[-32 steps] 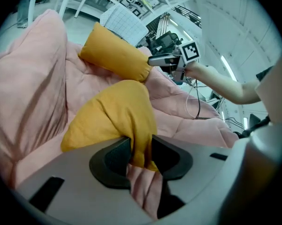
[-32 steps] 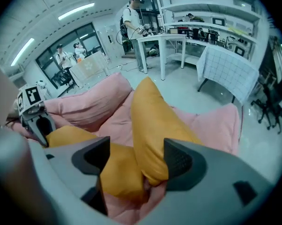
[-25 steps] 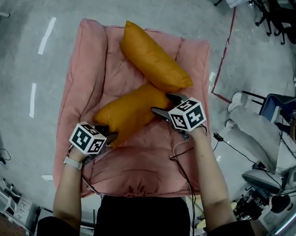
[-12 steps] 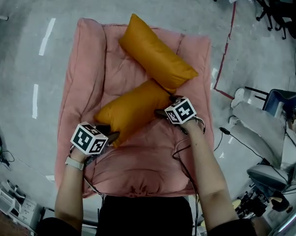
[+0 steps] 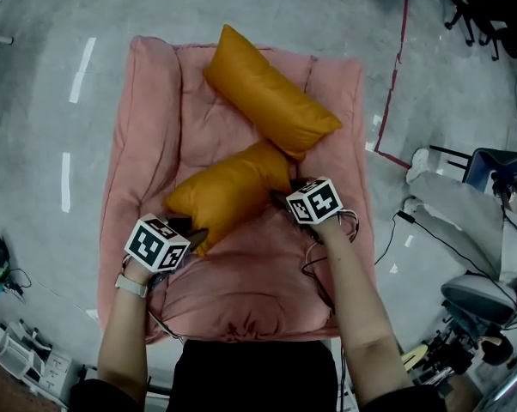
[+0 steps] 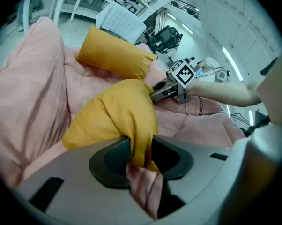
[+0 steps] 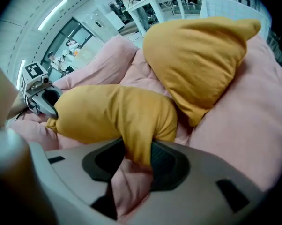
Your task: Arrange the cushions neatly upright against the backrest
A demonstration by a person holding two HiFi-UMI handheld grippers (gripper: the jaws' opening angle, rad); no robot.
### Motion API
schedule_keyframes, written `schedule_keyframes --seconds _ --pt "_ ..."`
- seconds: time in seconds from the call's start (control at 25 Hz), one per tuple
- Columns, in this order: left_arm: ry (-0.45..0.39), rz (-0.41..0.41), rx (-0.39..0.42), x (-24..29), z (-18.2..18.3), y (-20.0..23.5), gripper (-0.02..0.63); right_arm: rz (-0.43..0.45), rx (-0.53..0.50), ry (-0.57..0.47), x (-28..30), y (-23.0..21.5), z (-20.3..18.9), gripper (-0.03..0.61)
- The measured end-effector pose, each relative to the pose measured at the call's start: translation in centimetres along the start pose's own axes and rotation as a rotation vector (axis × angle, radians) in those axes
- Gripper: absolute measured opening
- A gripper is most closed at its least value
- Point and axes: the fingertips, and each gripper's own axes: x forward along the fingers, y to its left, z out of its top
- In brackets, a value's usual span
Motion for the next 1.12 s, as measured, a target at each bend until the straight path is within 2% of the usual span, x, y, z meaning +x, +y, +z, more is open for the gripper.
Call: schedule_keyframes --seconds 0.08,0.24,0.36,0.4,0.44,0.56,0.8,1.0,1.12 --pt "-0.003 0.04 -0.004 -0.5 0.4 0.7 0.143 -0.009 0.02 -0.003 -1.2 0.4 -0.5 0.156" --pt "-0.013 0.114 -0.102 -1.1 1.1 3.1 0.155 0.004 0.091 0.004 -3.4 2.0 -1.5 0.133" --pt "0.003 0.182 -0.129 -0.7 1.6 4.9 0.161 0.011 0.148 0.015 -4.7 2.5 -2.3 0.118" --pt "0.019 0.211 -0.124 -0.4 1.6 5.6 0.161 0.008 0.169 0.024 -4.8 2.4 -2.7 0.1" --pt "0.037 0.236 -0.116 -0.1 1.6 6.2 0.161 0.003 0.193 0.031 -4.8 2.3 -3.0 0.048" --pt "0.06 0.278 -0.116 0.8 1.9 7.8 0.161 0.021 0.266 0.026 -4.3 2.0 -3.1 0.049" --pt "0.039 0.359 -0.167 1.6 2.7 11.3 0.161 0.046 0.332 -0.024 -2.8 1.8 -1.6 0.051" --pt "-0.051 0.383 -0.187 1.9 4.8 14.3 0.16 -0.018 0.359 -0.155 -1.8 0.0 0.5 0.061" --pt "-0.082 0.395 -0.196 2.2 5.7 15.3 0.158 -0.115 0.3 -0.19 -1.4 -1.1 1.7 0.066"
